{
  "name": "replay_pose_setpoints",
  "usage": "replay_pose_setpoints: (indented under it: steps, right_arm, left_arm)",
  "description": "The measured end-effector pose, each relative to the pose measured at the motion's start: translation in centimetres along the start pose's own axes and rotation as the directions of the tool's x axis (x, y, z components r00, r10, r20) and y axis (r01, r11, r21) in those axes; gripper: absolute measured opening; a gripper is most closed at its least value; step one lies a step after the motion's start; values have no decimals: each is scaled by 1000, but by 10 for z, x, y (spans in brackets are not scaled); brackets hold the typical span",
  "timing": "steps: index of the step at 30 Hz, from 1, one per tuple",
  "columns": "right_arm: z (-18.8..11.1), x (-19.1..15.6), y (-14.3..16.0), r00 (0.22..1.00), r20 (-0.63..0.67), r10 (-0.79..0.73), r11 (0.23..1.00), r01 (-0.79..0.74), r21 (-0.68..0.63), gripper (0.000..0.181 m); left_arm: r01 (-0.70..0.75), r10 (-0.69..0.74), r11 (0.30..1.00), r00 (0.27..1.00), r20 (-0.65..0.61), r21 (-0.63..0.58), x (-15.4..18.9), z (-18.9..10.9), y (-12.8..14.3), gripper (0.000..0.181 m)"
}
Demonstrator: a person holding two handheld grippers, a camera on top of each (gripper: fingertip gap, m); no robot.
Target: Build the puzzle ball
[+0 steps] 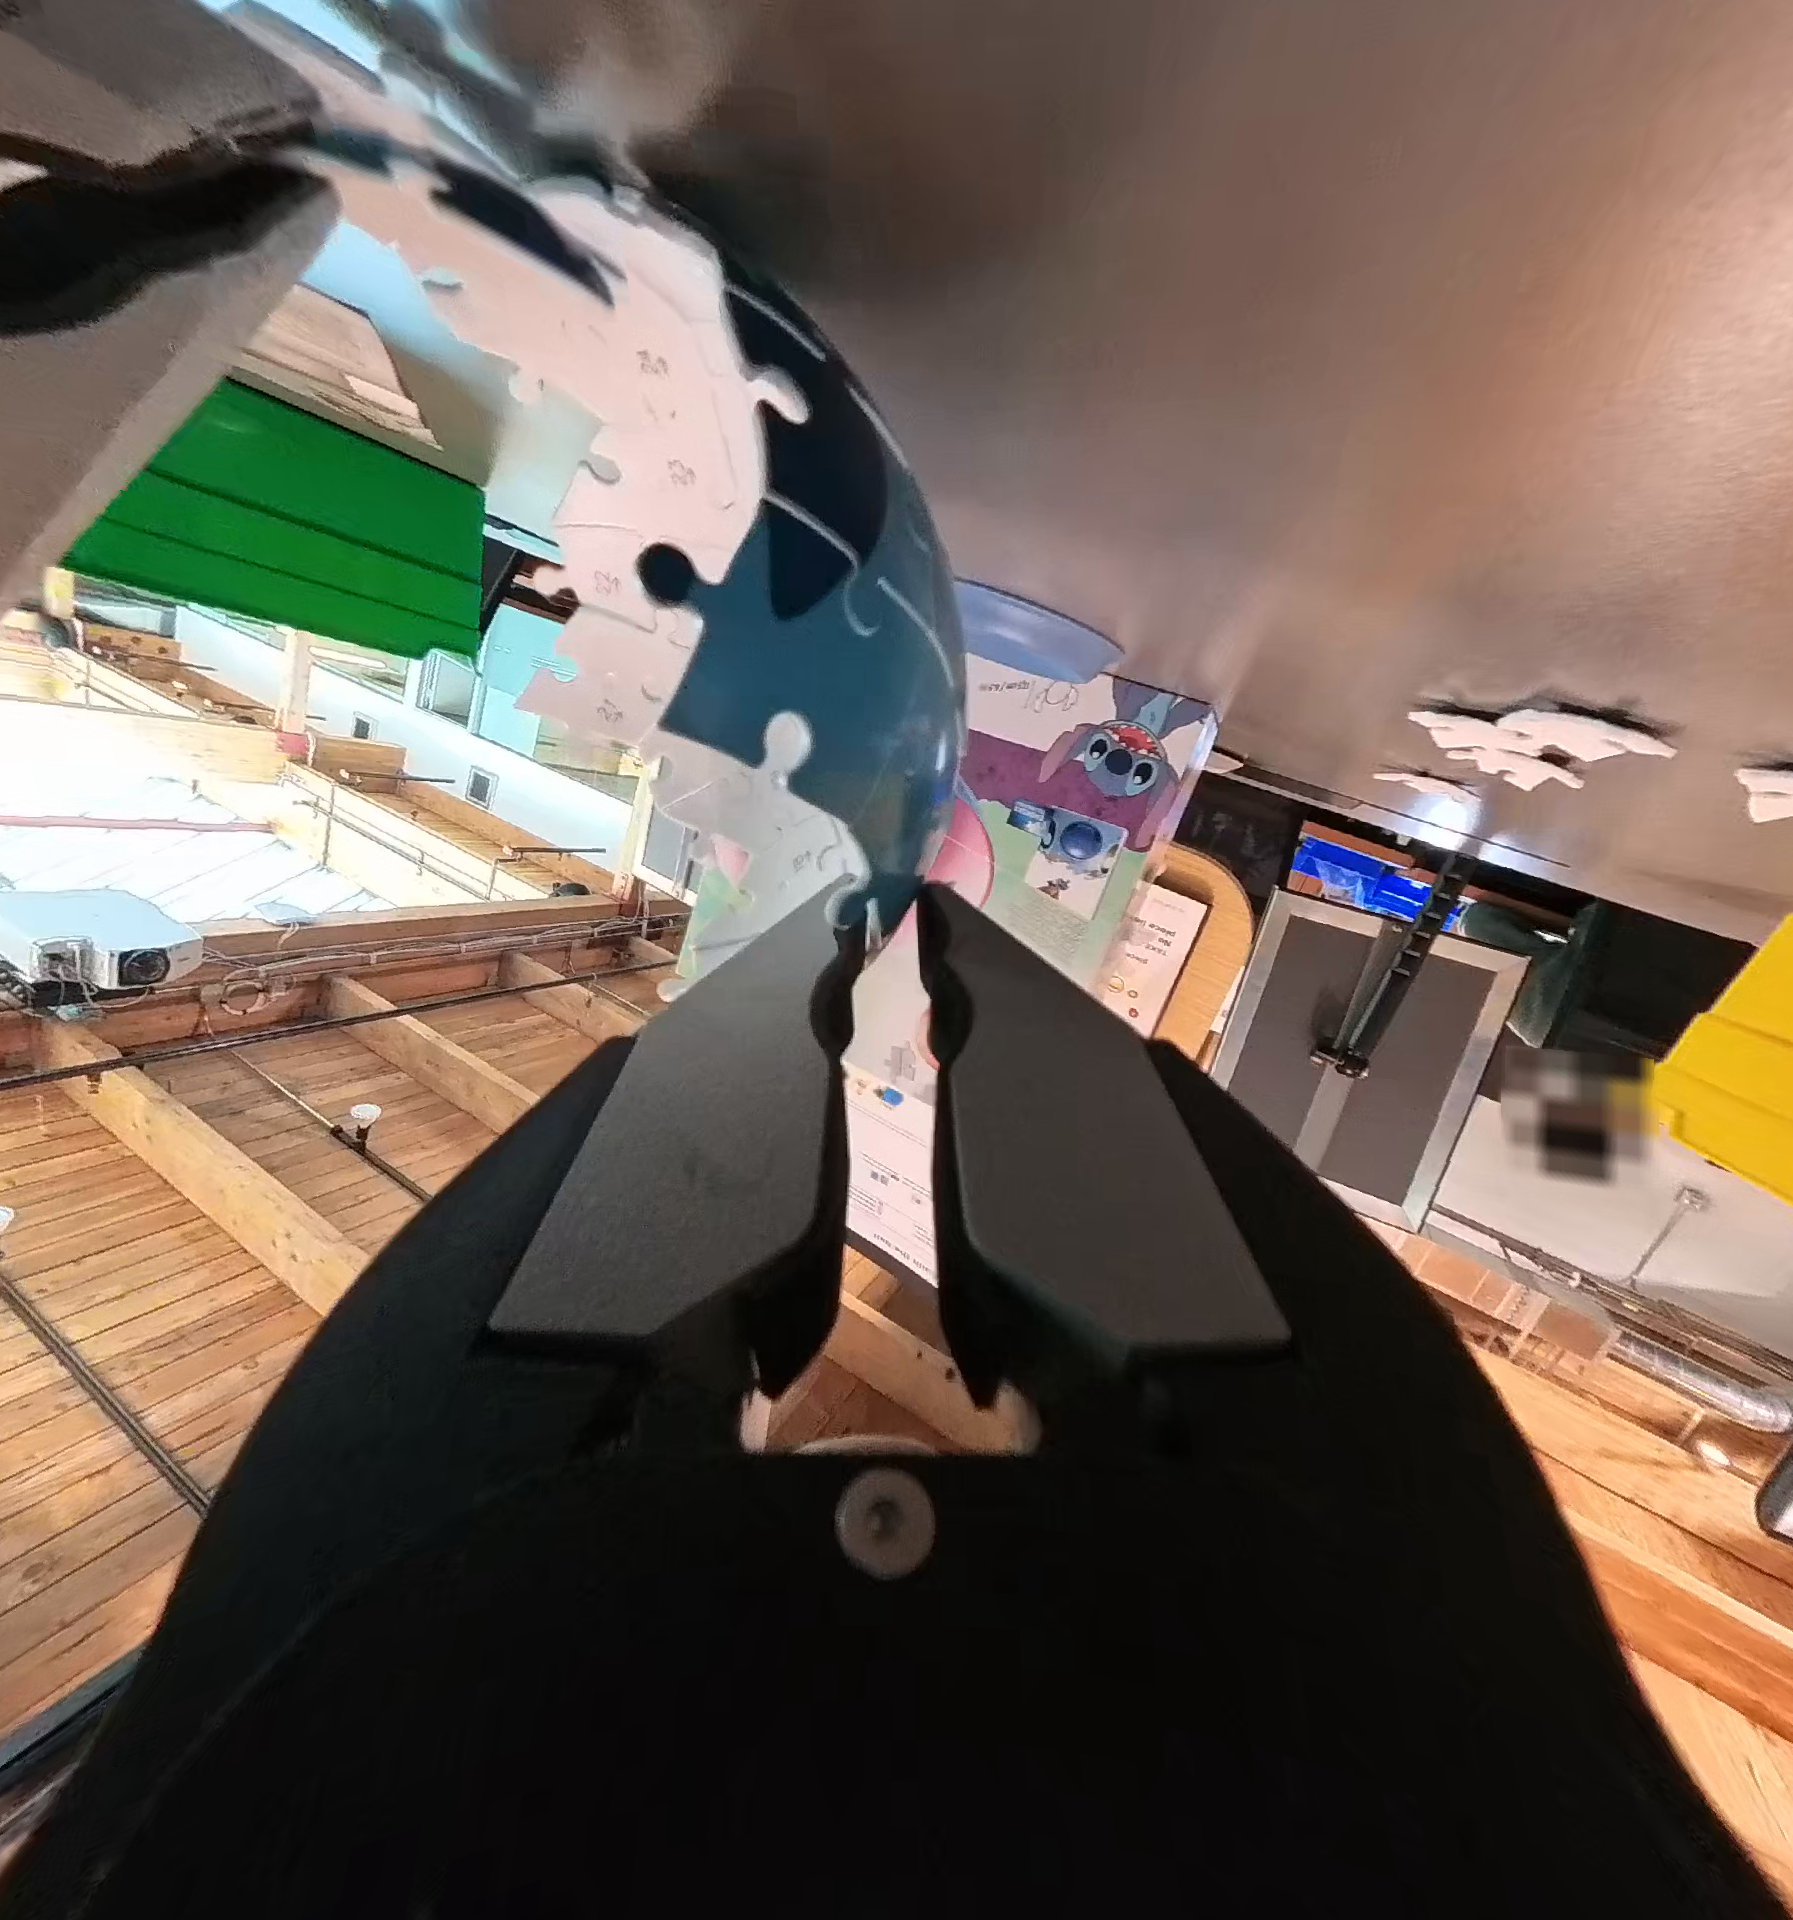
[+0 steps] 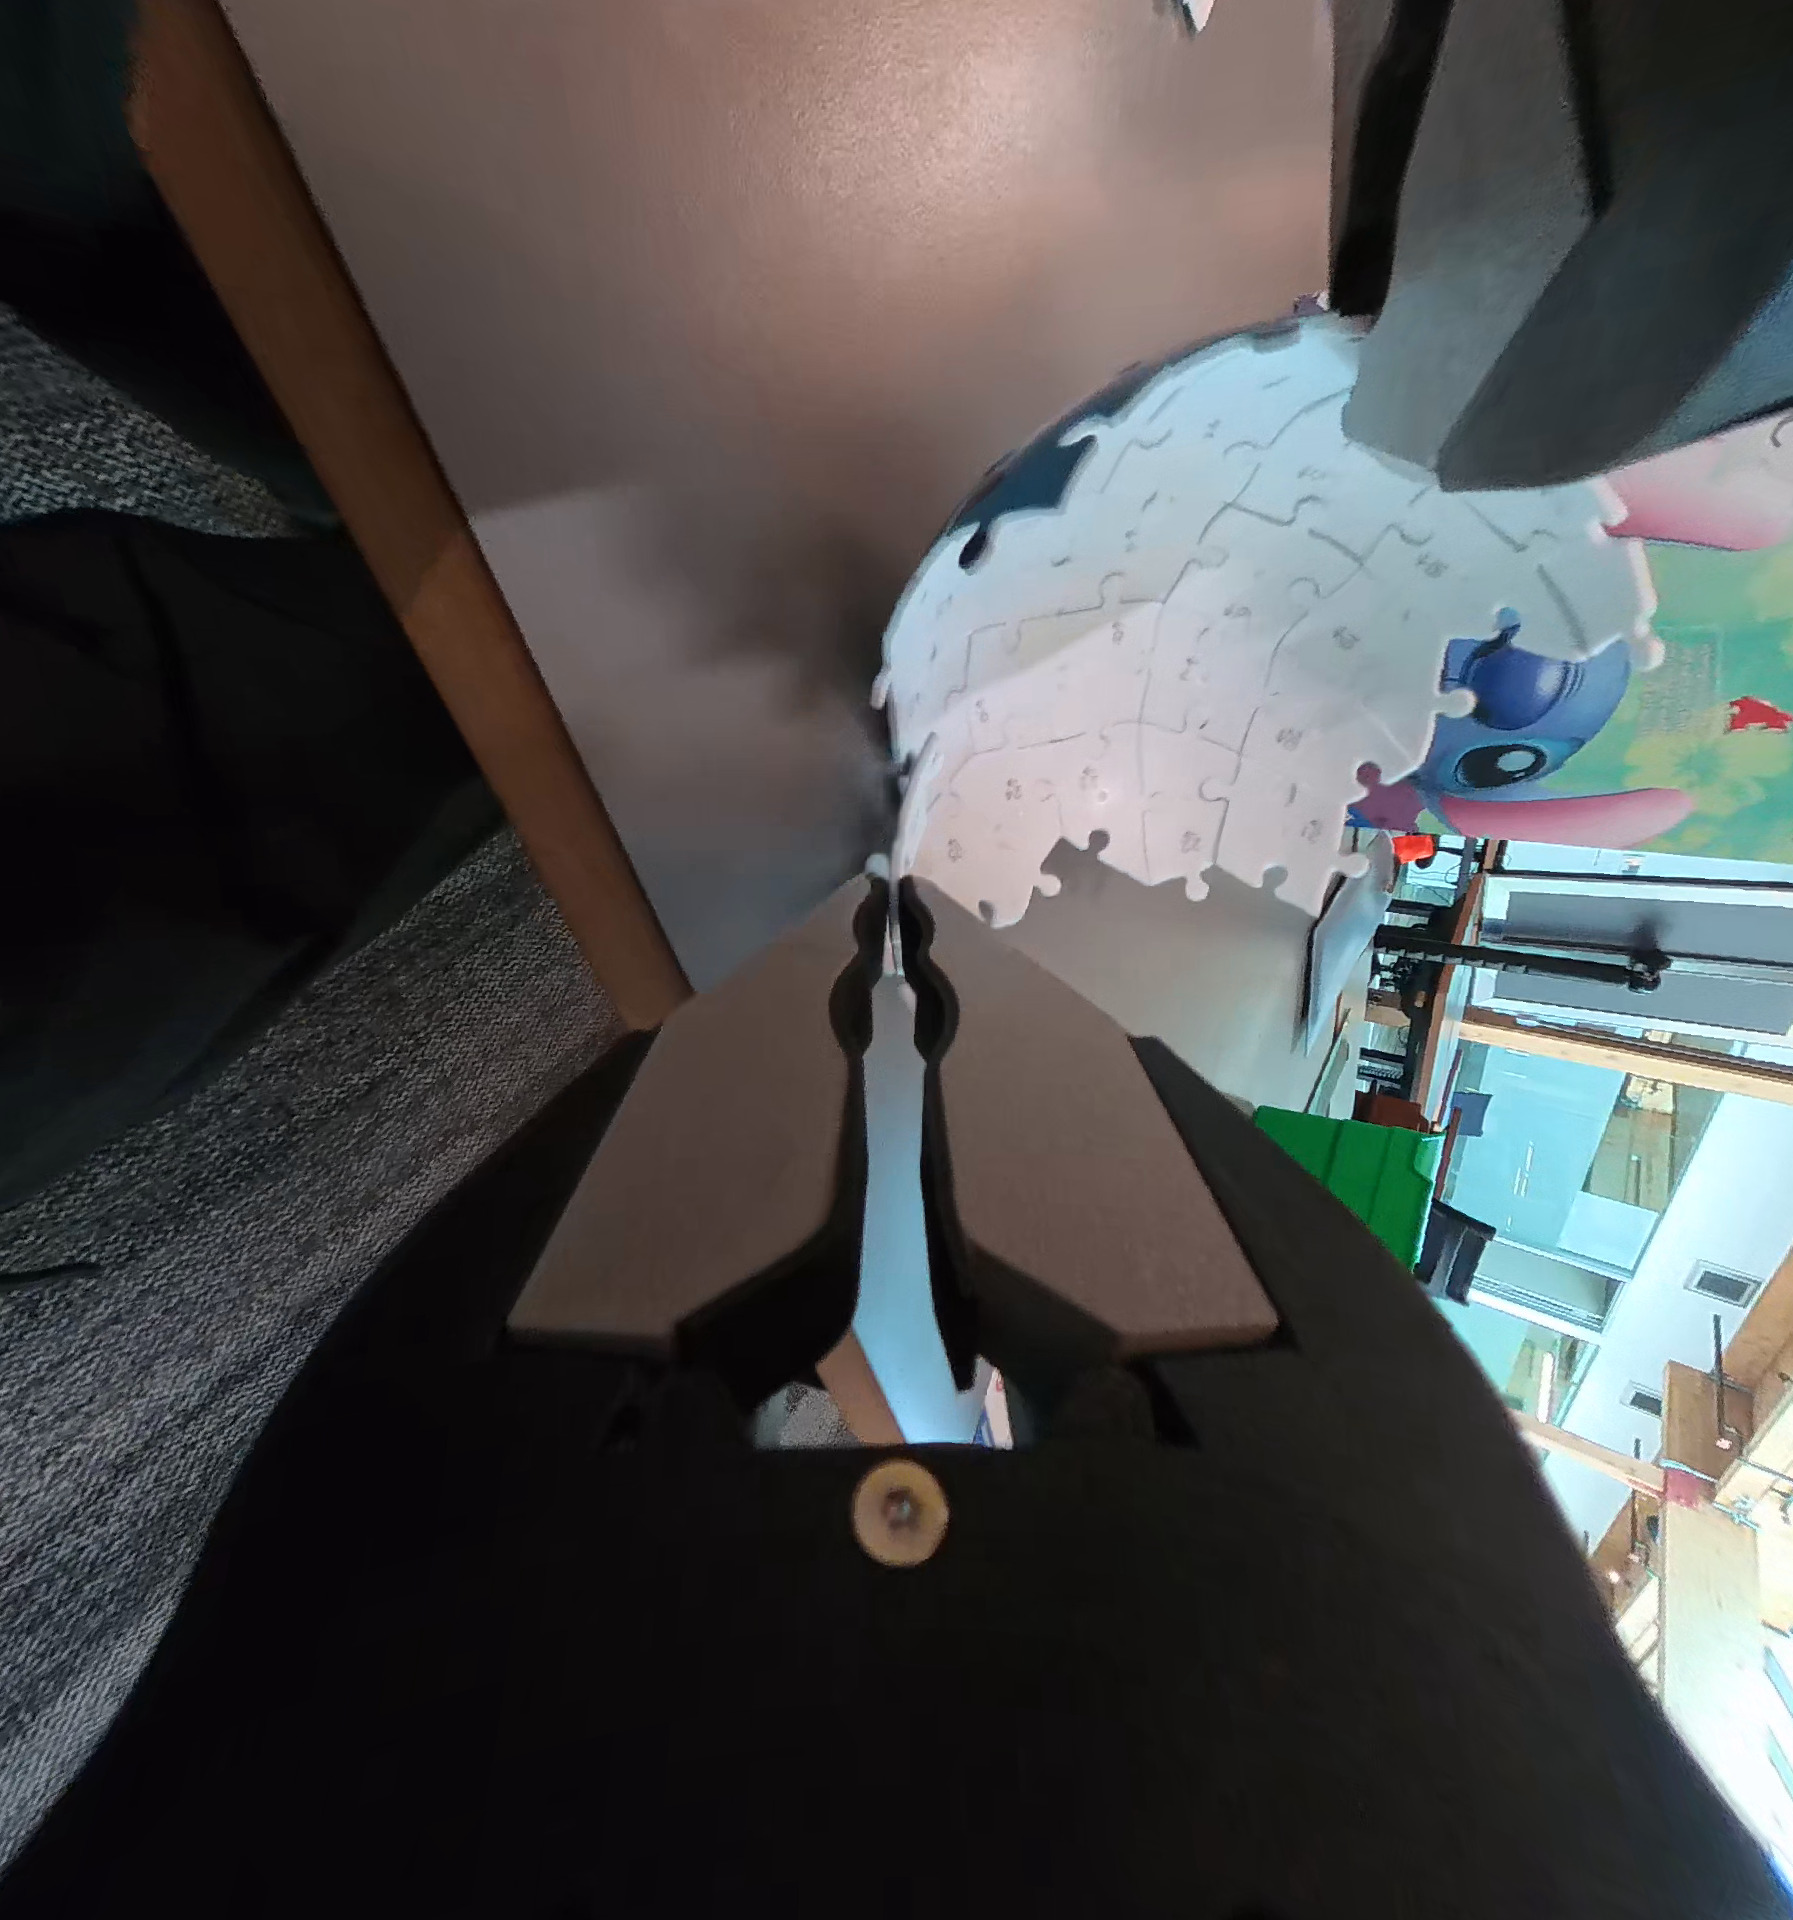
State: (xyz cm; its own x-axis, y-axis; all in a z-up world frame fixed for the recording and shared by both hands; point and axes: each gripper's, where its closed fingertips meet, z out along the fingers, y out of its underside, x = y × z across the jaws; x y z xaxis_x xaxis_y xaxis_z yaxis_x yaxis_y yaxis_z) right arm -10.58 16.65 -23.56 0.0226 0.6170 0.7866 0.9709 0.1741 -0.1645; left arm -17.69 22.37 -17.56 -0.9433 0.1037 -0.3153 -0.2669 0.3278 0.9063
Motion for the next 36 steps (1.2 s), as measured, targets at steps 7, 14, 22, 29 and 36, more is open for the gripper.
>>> replay_pose_setpoints:
  steps: [7, 14, 22, 29, 36]
  right_arm:
    - [2, -2, 4, 1000, -17, 9, 1000, -9, -3, 0]
    - [3, -5, 9, 999, -20, -34, 999, 33, -40, 0]
    - [-1, -7, 12, 998, -27, -54, 997, 52, -60, 0]
    - [-2, -7, 18, 998, -30, -60, 994, 57, -98, 0]
    - [2, -8, 22, 997, 0, -78, 990, 78, -120, 0]
  left_arm:
    - [-8, 8, 1000, 1000, 1, 0, -2, 0, -1, 6]
    - [-15, 15, 1000, 1000, 11, 2, -9, -2, -1, 7]
    - [-19, 19, 1000, 1000, 9, 7, -11, -3, -4, 6]
    - [-26, 26, 1000, 1000, 12, 10, -13, -3, -6, 6]
    - [-24, 23, 999, 999, 30, 22, -17, -5, -7, 7]
